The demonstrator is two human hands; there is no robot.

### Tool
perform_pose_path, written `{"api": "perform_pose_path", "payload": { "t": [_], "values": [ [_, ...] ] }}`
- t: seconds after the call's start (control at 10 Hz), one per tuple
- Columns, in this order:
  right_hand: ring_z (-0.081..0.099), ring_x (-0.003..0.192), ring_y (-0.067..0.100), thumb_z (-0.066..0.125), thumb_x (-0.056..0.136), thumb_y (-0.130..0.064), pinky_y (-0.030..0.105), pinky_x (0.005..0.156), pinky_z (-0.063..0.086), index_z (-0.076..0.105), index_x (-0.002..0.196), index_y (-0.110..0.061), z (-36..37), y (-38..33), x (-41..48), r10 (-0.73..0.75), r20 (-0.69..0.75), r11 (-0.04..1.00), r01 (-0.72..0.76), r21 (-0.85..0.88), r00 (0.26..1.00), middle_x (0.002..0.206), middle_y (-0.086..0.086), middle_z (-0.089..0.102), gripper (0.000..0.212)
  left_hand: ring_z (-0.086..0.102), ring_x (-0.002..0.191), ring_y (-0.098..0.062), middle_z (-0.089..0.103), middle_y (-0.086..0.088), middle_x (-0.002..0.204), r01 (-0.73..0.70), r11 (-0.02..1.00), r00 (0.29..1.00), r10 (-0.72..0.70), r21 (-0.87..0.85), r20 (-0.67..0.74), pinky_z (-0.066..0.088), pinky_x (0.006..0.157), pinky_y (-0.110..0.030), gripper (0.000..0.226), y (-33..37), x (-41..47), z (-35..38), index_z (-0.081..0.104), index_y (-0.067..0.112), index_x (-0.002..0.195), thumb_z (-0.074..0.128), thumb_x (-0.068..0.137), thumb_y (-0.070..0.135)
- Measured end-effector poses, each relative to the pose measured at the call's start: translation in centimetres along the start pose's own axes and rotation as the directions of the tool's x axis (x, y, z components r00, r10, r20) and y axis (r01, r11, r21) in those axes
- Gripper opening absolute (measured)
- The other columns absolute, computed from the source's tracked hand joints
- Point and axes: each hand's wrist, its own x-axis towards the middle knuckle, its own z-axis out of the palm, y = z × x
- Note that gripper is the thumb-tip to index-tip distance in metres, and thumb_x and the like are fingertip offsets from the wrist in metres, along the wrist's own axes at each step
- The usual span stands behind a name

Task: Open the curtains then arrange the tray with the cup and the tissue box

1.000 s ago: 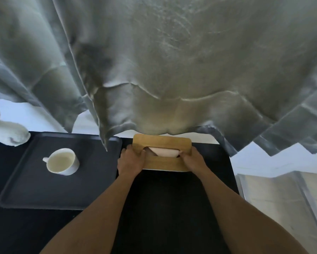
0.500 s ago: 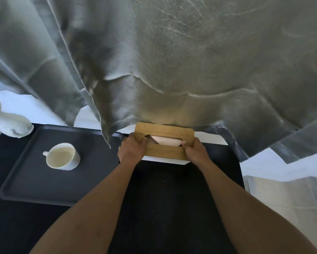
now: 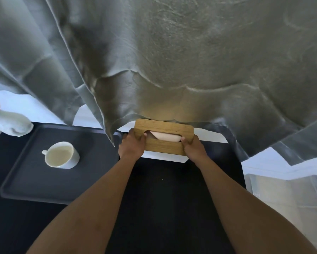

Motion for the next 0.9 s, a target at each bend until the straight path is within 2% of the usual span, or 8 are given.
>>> {"api": "perform_pose_path", "payload": {
  "t": [0.1, 0.3, 0.5, 0.6, 0.7, 0.8, 0.9],
  "values": [
    [0.054, 0.116, 0.030, 0.033, 0.097, -0.054, 0.035, 0.084, 0.041, 0.038, 0.138, -0.013, 0.2, 0.4, -0.5, -0.012, -0.002, 0.999, 0.012, 0.037, 1.000, 0.131, 0.011, 0.055, 0.058, 0.051, 0.123, -0.041, 0.048, -0.019, 0.137, -0.022, 0.998, 0.999, 0.024, -0.051, 0.028, 0.042, 0.097, -0.050, 0.061, -0.5, -0.4, 0.1, 0.035, 0.015, 0.144, 0.038, 0.096, 0.054],
    [0.052, 0.118, 0.029, 0.022, 0.097, -0.059, 0.035, 0.087, 0.037, 0.039, 0.140, -0.012, 0.3, 0.9, -2.2, 0.000, 0.008, 0.999, 0.000, 0.055, 1.000, 0.132, 0.011, 0.053, 0.066, 0.044, 0.131, -0.038, 0.042, -0.016, 0.145, -0.008, 0.988, 0.999, 0.013, -0.157, 0.032, 0.037, 0.104, -0.051, 0.062, -1.2, -2.5, 0.1, 0.033, 0.010, 0.146, 0.039, 0.098, 0.050],
    [0.054, 0.117, 0.032, 0.025, 0.099, -0.054, 0.040, 0.094, 0.041, 0.039, 0.140, -0.006, 0.0, 0.8, -4.3, 0.006, -0.040, 0.999, -0.004, 0.042, 0.999, 0.134, 0.016, 0.053, 0.065, 0.045, 0.133, -0.038, 0.044, -0.019, 0.146, -0.043, 0.987, 0.998, 0.049, -0.157, 0.034, 0.037, 0.106, -0.049, 0.060, -1.9, -4.0, -1.3, 0.032, 0.008, 0.148, 0.046, 0.098, 0.039],
    [0.053, 0.117, 0.032, 0.026, 0.101, -0.048, 0.035, 0.088, 0.038, 0.039, 0.139, -0.004, 0.2, 0.4, -5.9, 0.006, -0.065, 1.000, -0.004, 0.031, 0.998, 0.134, 0.017, 0.052, 0.060, 0.052, 0.126, -0.036, 0.051, -0.015, 0.141, -0.064, 0.985, 0.995, 0.075, -0.163, 0.062, 0.041, 0.101, -0.045, 0.057, -2.6, -4.9, -2.1, 0.035, 0.010, 0.146, 0.046, 0.098, 0.040],
    [0.052, 0.107, 0.026, 0.030, 0.102, -0.043, 0.033, 0.086, 0.036, 0.041, 0.137, -0.004, 0.9, 0.5, -8.1, 0.000, -0.080, 0.997, 0.006, 0.079, 0.997, 0.133, 0.016, 0.052, 0.053, 0.056, 0.119, -0.035, 0.058, -0.015, 0.133, -0.093, 0.984, 0.989, 0.109, -0.153, 0.099, 0.044, 0.098, -0.042, 0.049, -3.7, -6.1, -3.1, 0.043, 0.011, 0.139, 0.047, 0.098, 0.038],
    [0.051, 0.116, 0.028, 0.034, 0.100, -0.043, 0.032, 0.086, 0.036, 0.039, 0.142, -0.008, 2.0, 0.9, -10.8, 0.047, -0.092, 0.991, -0.034, 0.132, 0.995, 0.135, 0.014, 0.051, 0.055, 0.057, 0.119, -0.033, 0.061, -0.014, 0.129, -0.099, 0.982, 0.983, 0.122, -0.159, 0.136, 0.044, 0.100, -0.042, 0.048, -5.2, -7.9, -4.1, 0.044, 0.012, 0.141, 0.048, 0.099, 0.036],
    [0.051, 0.119, 0.030, 0.034, 0.100, -0.043, 0.032, 0.087, 0.036, 0.042, 0.139, -0.005, 3.5, 0.9, -13.7, 0.056, -0.124, 0.993, -0.043, 0.108, 0.991, 0.133, 0.014, 0.052, 0.055, 0.061, 0.105, -0.026, 0.067, -0.006, 0.102, -0.126, 0.975, 0.973, 0.158, -0.183, 0.170, 0.046, 0.093, -0.037, 0.047, -7.1, -9.5, -4.6, 0.047, 0.015, 0.139, 0.047, 0.099, 0.037]
  ]
}}
